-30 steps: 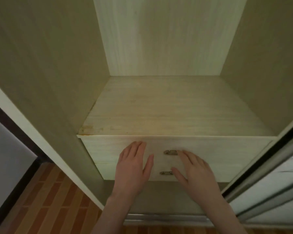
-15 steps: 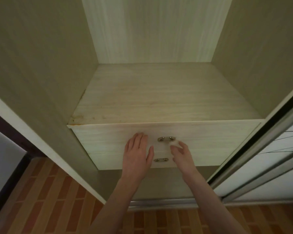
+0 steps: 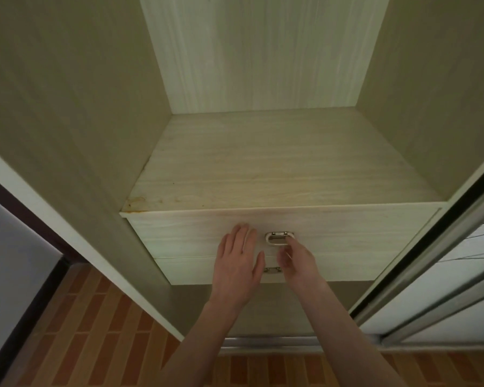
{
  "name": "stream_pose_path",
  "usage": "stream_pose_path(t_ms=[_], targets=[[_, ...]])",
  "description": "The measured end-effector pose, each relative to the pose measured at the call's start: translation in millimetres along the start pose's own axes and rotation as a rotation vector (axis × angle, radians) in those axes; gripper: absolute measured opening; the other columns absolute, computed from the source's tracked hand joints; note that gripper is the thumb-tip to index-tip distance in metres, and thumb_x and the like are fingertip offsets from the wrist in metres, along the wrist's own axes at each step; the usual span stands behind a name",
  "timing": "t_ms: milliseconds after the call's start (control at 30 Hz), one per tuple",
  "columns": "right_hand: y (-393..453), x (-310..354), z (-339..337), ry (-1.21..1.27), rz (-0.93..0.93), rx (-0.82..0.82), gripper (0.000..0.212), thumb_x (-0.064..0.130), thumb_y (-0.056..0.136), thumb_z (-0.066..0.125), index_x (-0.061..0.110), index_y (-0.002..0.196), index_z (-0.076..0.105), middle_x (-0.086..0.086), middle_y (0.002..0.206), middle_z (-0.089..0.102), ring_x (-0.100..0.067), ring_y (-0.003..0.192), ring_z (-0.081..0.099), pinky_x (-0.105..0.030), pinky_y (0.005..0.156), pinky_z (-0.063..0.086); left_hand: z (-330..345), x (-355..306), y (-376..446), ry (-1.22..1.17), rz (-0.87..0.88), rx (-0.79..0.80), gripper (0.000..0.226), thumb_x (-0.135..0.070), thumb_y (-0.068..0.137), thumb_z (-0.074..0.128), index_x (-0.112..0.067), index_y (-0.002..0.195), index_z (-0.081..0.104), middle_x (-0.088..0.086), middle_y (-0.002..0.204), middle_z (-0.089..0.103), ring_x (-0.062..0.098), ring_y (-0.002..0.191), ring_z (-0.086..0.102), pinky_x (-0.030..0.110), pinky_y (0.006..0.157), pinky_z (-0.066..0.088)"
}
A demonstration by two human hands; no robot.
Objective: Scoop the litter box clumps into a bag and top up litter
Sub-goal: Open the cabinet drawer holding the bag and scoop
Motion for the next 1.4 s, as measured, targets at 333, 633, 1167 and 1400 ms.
stream_pose_path(t_ms=[333,633,1167,1400], targets=[[-11,-1,0,-0.021,-0.077,0.057,0.012,0.022,0.101,0.06,0.013,0.109,0.064,-0.003,0.101,0.069,-0.013,0.09,0.067,-0.024,0.07,0.049,-14,3,-1,0.023,0.017,-0.007,0.053,-0.033,0.103,0.051,-0.007,0.149,0.047,0.013,0.157,0.046,0.03,0.149,0.039,0.052,0.118,0.037],[-16,-2,-9,-0.083,-0.126,-0.021,0.009,0.015,0.101,0.061,0.01,0.106,0.065,-0.003,0.089,0.069,-0.009,0.077,0.068,-0.019,0.062,0.051,-27,7,-4,0.045,0.027,-0.024,0.055,-0.032,0.103,0.05,-0.006,0.151,0.045,0.013,0.155,0.048,0.031,0.149,0.039,0.051,0.12,0.034],[-90,-30,-54,-0.113,-0.196,-0.016,0.011,0.014,0.1,0.061,0.013,0.094,0.071,-0.003,0.087,0.076,-0.016,0.092,0.072,-0.029,0.084,0.053,-40,6,-28,0.028,0.098,-0.14,0.04,-0.028,0.103,0.05,-0.009,0.138,0.058,0.011,0.136,0.061,0.029,0.13,0.055,0.046,0.12,0.035],[-104,-25,-74,-0.459,-0.366,-0.091,0.02,0.027,0.099,0.063,0.012,0.093,0.075,-0.012,0.089,0.077,-0.03,0.094,0.074,-0.04,0.085,0.06,-41,2,-44,0.005,0.099,-0.176,0.039,-0.029,0.101,0.054,-0.01,0.134,0.062,0.011,0.132,0.064,0.028,0.127,0.057,0.046,0.116,0.039]])
Point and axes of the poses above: each hand's wrist, its own y-axis towards the middle knuckle, its own z-axis out of the palm, x = y × z, the point moved 4 cm from there along y, towards the middle knuckle
